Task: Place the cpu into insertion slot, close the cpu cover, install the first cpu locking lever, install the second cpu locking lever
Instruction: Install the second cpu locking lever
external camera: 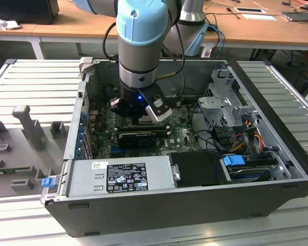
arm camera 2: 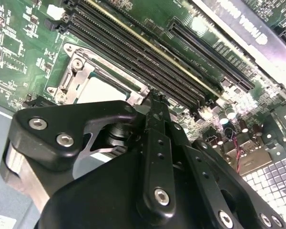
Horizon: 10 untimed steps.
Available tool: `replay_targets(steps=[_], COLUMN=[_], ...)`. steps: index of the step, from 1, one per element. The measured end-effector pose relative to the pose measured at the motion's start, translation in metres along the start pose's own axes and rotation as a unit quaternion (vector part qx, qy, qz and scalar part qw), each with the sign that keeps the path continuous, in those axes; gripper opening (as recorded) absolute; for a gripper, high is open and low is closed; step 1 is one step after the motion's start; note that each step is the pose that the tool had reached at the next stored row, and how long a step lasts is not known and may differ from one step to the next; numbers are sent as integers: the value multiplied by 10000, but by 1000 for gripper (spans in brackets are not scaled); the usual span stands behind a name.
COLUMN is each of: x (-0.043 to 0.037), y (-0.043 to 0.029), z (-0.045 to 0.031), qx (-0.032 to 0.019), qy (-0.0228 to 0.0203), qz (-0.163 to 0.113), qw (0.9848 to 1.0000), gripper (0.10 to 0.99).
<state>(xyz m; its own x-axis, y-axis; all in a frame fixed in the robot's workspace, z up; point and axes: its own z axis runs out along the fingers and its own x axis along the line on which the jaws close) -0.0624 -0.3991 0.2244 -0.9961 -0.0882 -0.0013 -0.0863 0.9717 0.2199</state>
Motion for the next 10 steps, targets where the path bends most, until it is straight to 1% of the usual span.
replay_targets(steps=[3, 6, 8, 10], x=[15, 39, 54, 56], y=[-8, -17, -25, -31], z=[6, 45, 85, 115], qx=[-42, -60, -80, -82], qy=[-4, -5, -8, -8], qz=[0, 0, 0, -2], qw=[10000, 10000, 10000, 10000], gripper=[106, 106, 106, 106])
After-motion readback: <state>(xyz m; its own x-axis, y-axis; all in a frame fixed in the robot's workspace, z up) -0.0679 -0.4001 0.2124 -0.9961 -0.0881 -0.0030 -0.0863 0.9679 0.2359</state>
